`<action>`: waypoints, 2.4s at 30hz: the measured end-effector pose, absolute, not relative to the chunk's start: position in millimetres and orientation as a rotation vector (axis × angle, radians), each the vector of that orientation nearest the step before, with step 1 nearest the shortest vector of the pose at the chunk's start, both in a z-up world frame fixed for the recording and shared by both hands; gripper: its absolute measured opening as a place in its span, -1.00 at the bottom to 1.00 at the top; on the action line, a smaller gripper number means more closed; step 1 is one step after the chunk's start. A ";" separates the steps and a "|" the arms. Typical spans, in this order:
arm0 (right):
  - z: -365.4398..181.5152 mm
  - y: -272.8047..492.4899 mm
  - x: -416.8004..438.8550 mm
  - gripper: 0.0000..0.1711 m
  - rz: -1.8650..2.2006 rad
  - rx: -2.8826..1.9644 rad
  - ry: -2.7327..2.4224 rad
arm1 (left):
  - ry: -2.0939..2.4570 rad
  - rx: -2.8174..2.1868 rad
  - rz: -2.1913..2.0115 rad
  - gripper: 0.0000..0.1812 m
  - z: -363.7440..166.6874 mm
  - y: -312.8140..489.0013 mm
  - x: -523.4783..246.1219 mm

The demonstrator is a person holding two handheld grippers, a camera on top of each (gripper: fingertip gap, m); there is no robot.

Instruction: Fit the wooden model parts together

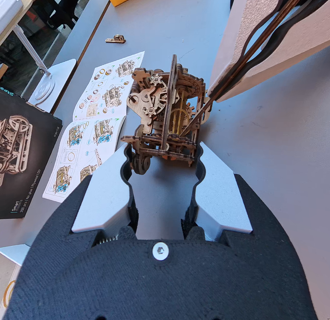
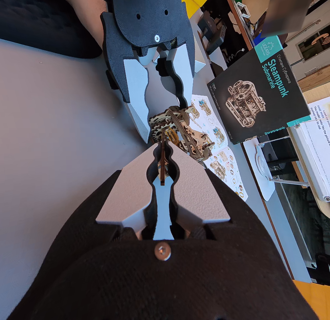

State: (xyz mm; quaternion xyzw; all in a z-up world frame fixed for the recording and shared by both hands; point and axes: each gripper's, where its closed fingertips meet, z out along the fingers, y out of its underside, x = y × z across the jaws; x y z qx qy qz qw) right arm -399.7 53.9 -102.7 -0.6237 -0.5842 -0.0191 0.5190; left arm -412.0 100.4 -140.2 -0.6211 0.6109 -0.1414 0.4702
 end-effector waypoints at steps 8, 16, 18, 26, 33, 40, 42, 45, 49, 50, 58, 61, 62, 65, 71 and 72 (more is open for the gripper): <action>-104.0 52.6 -401.2 -0.99 -0.181 -1.411 -1.495 | 1.497 -1.522 -0.347 -0.22 -140.2 100.2 -412.7; -105.0 52.5 -399.9 -0.99 -0.188 -1.405 -1.512 | 1.495 -1.524 -0.353 -0.22 -140.0 100.3 -412.3; -106.4 52.4 -400.1 -0.98 -0.204 -1.397 -1.521 | 1.494 -1.524 -0.352 -0.22 -140.1 100.3 -412.3; -104.9 51.2 -400.4 -0.99 -0.187 -1.399 -1.509 | 1.493 -1.524 -0.355 -0.22 -140.2 100.7 -411.5; -100.0 48.2 -397.0 -0.99 -0.125 -1.412 -1.463 | 1.484 -1.522 -0.359 -0.22 -140.4 101.2 -410.8; -100.1 48.5 -394.3 -0.99 -0.101 -1.417 -1.442 | 1.456 -1.515 -0.364 -0.14 -135.7 98.6 -411.5; -98.5 47.0 -393.6 -0.99 -0.093 -1.411 -1.434 | 1.429 -1.529 -0.365 -0.14 -132.3 98.4 -415.7; -96.1 44.4 -392.1 -0.99 -0.080 -1.397 -1.420 | 1.337 -1.588 -0.410 -0.08 -123.7 98.0 -423.0; -94.9 40.9 -389.8 -0.98 -0.056 -1.391 -1.400 | 1.102 -1.688 -0.474 -0.10 -103.2 102.0 -435.5; -94.9 39.4 -390.1 -0.98 -0.044 -1.386 -1.394 | 1.041 -1.714 -0.508 -0.12 -98.5 101.3 -437.1; -102.4 24.1 -390.7 -0.98 -0.006 -1.330 -1.515 | 1.595 -1.005 0.166 -0.47 -78.7 47.7 -438.3; -108.8 24.0 -388.7 -0.98 -0.001 -1.326 -1.561 | 1.920 -0.546 0.543 -0.55 -95.5 32.3 -424.0; -111.0 24.3 -388.3 -0.98 0.002 -1.332 -1.568 | 1.993 -0.434 0.606 -0.57 -103.9 31.2 -420.5; -112.9 24.7 -388.3 -0.98 -0.007 -1.329 -1.566 | 2.172 -0.282 0.721 -0.55 -129.5 43.9 -421.4; -110.5 28.1 -387.8 -0.98 0.005 -1.348 -1.531 | 2.266 -0.283 0.855 -0.54 -133.7 76.4 -425.2; -109.7 28.5 -387.8 -0.98 0.013 -1.350 -1.526 | 2.276 -0.277 0.863 -0.55 -134.1 77.9 -425.4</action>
